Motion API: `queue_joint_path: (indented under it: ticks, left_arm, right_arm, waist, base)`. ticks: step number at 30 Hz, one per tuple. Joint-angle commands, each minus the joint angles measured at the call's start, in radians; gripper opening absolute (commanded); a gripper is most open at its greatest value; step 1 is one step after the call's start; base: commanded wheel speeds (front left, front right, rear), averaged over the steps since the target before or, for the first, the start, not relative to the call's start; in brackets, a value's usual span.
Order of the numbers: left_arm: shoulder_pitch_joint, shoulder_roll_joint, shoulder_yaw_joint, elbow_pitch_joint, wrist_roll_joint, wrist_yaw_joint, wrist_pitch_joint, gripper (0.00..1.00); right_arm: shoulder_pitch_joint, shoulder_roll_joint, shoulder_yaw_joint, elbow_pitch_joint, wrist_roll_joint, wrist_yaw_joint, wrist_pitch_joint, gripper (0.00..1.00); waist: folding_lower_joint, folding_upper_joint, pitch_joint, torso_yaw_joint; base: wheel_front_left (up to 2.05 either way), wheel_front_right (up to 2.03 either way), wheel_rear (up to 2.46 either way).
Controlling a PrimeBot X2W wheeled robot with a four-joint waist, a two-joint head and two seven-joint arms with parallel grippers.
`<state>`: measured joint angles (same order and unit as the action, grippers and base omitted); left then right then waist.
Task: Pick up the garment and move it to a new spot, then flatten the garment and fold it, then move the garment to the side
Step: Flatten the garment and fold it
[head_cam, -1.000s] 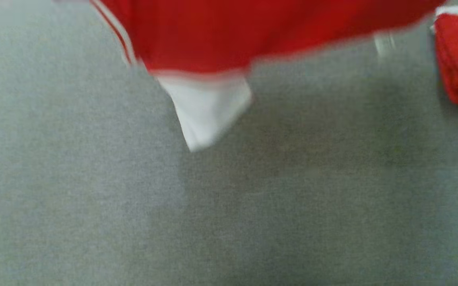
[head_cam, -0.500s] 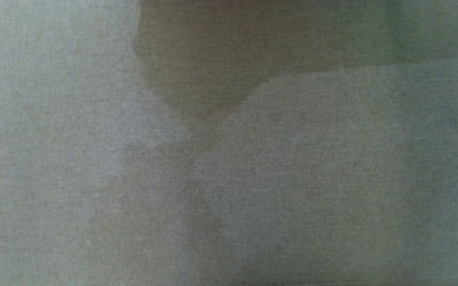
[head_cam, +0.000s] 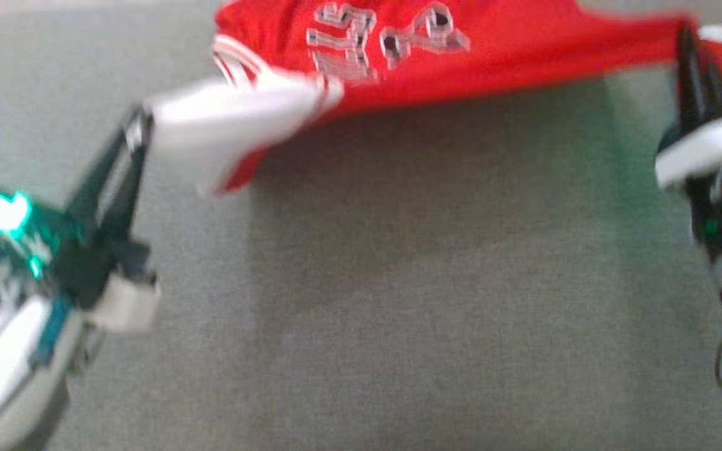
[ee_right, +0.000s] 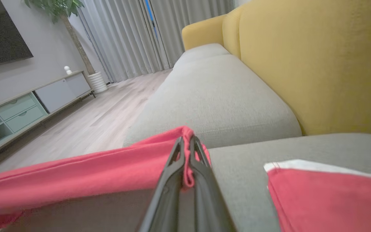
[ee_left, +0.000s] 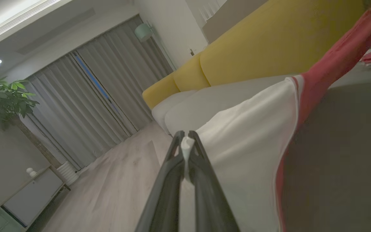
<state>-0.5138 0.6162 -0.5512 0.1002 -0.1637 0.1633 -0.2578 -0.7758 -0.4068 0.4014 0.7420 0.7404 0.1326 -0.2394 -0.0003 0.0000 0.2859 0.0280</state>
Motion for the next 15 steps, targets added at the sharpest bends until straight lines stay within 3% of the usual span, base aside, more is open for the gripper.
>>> queue_joint_path:
  ticks: [1, 8, 15]
  left_arm:
    - [0.04, 0.053, 0.056, -0.044, -0.021, 0.022, -0.004, 0.0]
    - [0.275, 0.054, 0.034, -0.105, -0.041, 0.055, -0.004, 0.0]
    - [0.464, 0.049, 0.014, -0.189, -0.057, 0.115, -0.004, 0.0]
  right_arm:
    - [0.082, -0.032, -0.002, -0.045, 0.023, -0.002, -0.015, 0.0]
    - [0.329, -0.041, -0.034, -0.141, 0.044, -0.002, -0.02, 0.0]
    - [0.573, -0.027, -0.141, -0.274, -0.015, -0.002, -0.022, 0.0]
  waist:
    - [0.0003, 0.0, -0.091, 0.011]
    - [0.0003, 0.0, -0.189, 0.021]
    - [0.0003, 0.0, -0.221, 0.026]
  base:
    - [0.0, 0.0, 0.0]
    - [0.0, 0.0, 0.0]
    - [0.0, 0.0, 0.0]
